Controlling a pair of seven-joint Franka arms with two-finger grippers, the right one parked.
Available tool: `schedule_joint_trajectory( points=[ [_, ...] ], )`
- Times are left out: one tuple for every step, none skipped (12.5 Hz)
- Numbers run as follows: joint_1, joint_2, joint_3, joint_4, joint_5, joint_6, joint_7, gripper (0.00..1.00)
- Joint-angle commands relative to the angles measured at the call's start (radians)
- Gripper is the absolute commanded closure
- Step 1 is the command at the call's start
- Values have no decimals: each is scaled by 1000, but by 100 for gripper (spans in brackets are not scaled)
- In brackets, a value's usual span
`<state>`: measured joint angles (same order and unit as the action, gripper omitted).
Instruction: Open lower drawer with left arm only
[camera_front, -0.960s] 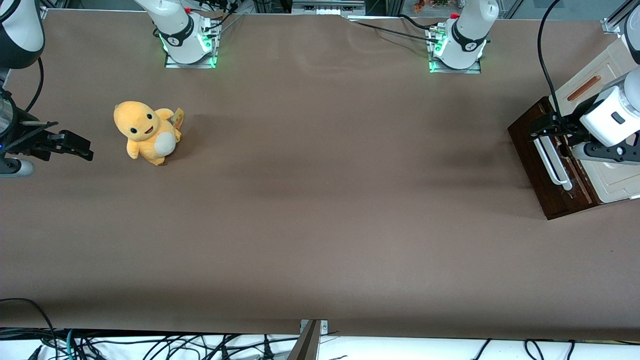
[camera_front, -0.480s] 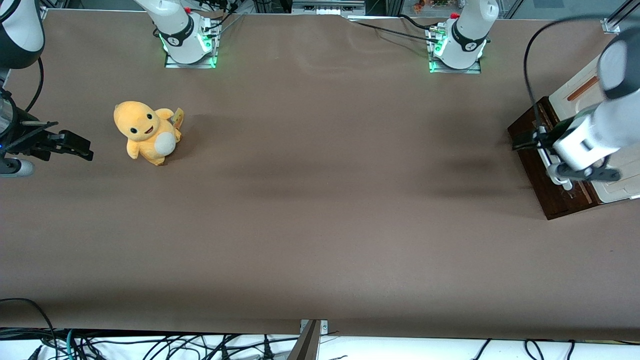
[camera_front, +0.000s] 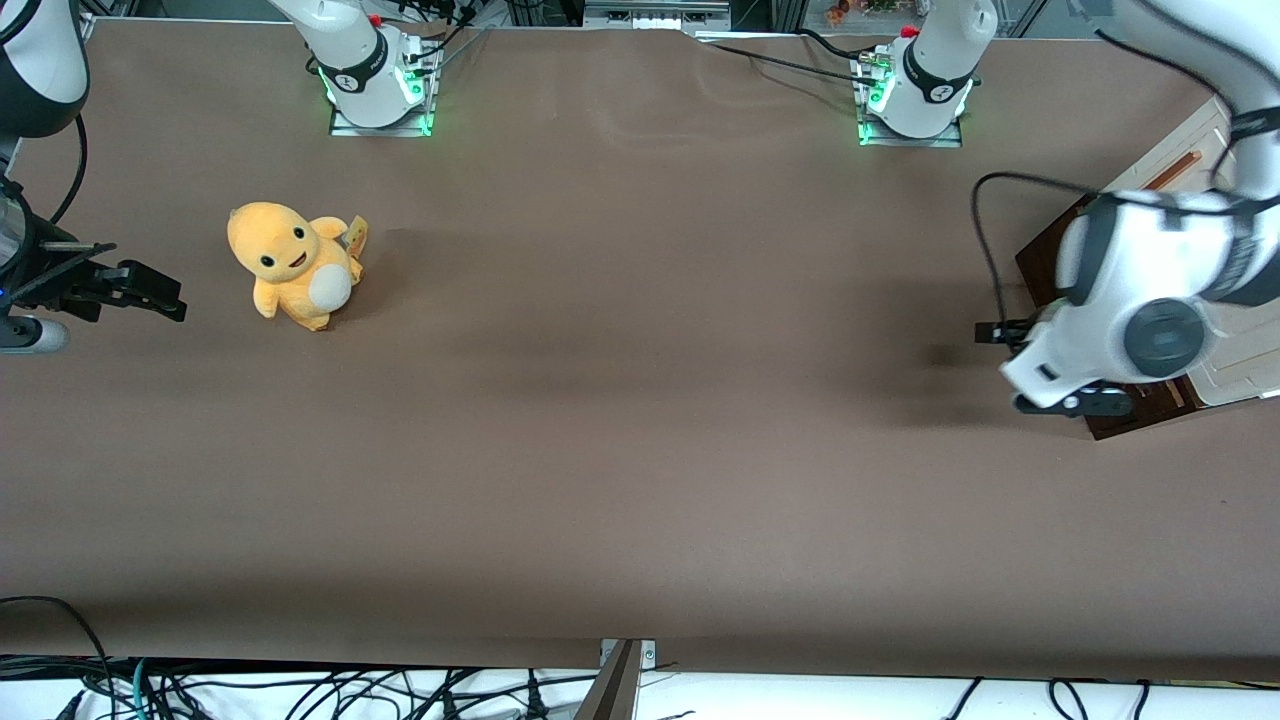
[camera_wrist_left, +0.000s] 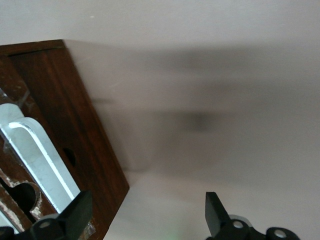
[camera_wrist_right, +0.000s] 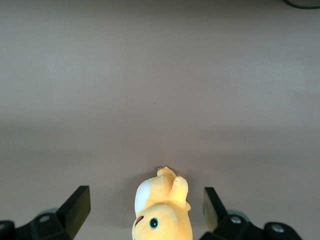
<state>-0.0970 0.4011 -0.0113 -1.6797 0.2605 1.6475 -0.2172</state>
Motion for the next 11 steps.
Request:
schedule_joint_trajectory(
  points=[
    [-13,57,-42,-20,185,-5,-195,0],
    [-15,80,-61,-38,279,-9,-274,0],
    [-15,102,-62,-52,355,-15,-337,0],
    [-15,119,-62,-67,423,-29,-371,0],
    [-14,139,-62,-71,481,-52,-410,0],
    [-9,160,-62,-72,534,-73,-462,0],
    [-3,179,-62,-72,577,-78,-493,0],
    [-1,186,-62,-72,598,-81,-498,0],
    [0,196,-61,-72,606,-89,-498,0],
    [5,211,-61,-74,652,-104,-505,0],
    [14,226,-62,-77,689,-120,-523,0]
  ],
)
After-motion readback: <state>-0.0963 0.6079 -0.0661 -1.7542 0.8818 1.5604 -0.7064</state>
